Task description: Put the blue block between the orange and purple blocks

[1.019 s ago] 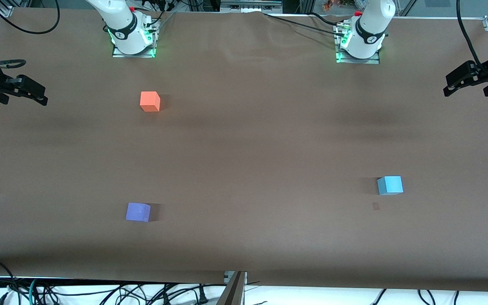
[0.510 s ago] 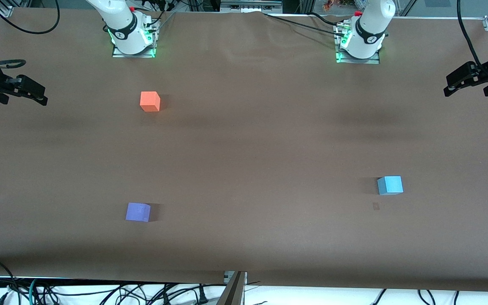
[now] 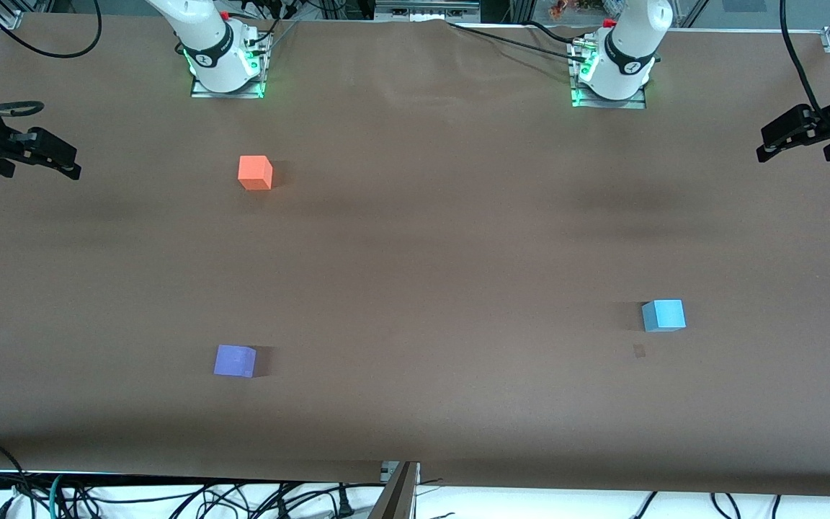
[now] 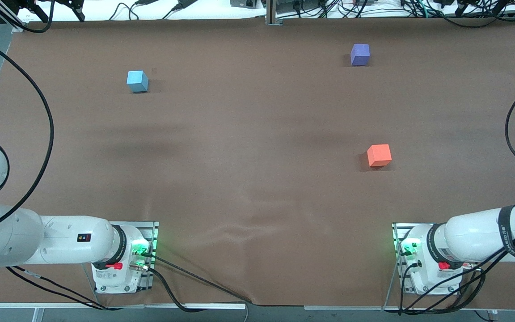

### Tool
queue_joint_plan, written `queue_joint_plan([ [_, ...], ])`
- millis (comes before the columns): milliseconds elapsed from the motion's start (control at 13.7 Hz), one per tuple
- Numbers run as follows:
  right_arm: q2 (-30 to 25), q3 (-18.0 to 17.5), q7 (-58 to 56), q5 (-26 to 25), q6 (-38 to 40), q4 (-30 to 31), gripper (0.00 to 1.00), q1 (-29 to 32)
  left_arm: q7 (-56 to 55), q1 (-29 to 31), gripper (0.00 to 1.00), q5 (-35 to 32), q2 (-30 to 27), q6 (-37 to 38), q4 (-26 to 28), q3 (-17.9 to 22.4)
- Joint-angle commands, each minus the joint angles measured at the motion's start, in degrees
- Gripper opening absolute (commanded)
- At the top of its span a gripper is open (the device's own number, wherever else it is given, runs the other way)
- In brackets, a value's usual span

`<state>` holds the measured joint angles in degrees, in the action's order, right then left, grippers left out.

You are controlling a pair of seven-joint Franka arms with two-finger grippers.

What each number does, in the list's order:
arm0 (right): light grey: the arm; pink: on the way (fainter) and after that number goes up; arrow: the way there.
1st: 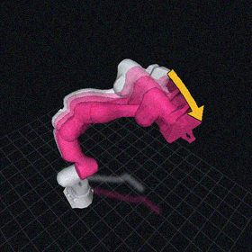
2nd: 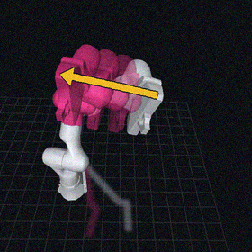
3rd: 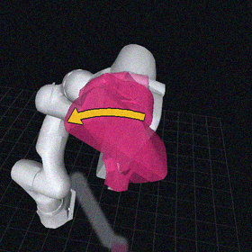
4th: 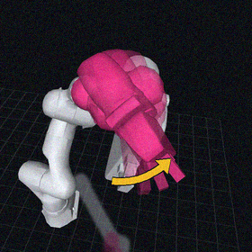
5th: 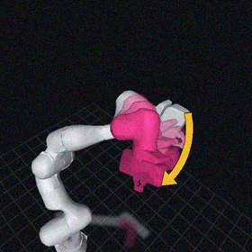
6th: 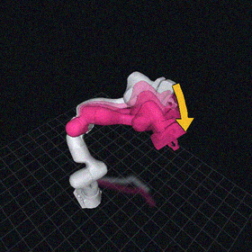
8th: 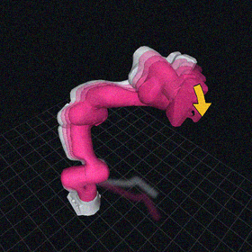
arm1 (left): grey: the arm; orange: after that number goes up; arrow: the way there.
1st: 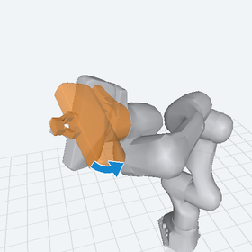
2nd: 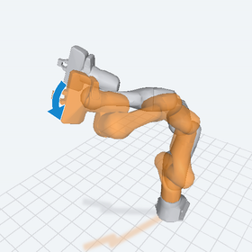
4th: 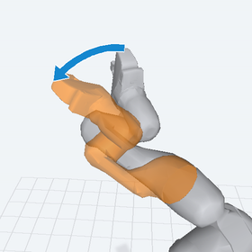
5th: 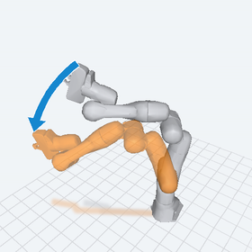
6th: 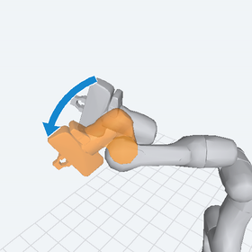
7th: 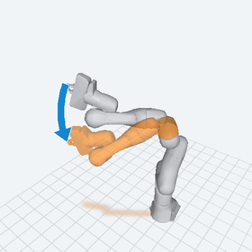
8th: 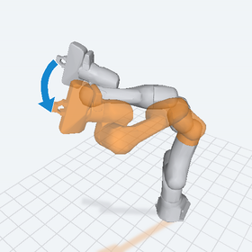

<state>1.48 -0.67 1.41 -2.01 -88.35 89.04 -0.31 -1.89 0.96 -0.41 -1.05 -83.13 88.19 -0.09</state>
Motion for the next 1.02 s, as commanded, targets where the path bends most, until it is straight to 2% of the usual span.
queue_joint_plan([
  [0,0.5,-0.2,-0.9,0.9,0.6,-1.4,1.0,0.6,-0.4,0.3,1.0,-0.3,1.0,1.0,-1.6,-0.4],
  [218,0.5,-0.1,-0.9,0.9,0.6,-1.4,1.0,0.6,-1.1,0.3,1.0,-0.3,1.1,1.2,-1.3,-0.5],
  [364,0.5,-0.2,-0.9,0.9,0.6,-1.4,1.0,0.6,-5.5,0.2,1.0,0.2,1.1,1.1,-1.4,-0.7],
  [947,0.5,-0.1,-0.9,1.0,0.5,-1.4,1.0,0.7,-5.2,0.5,1.0,0.6,3.4,-0.3,-1.5,-0.4],
])
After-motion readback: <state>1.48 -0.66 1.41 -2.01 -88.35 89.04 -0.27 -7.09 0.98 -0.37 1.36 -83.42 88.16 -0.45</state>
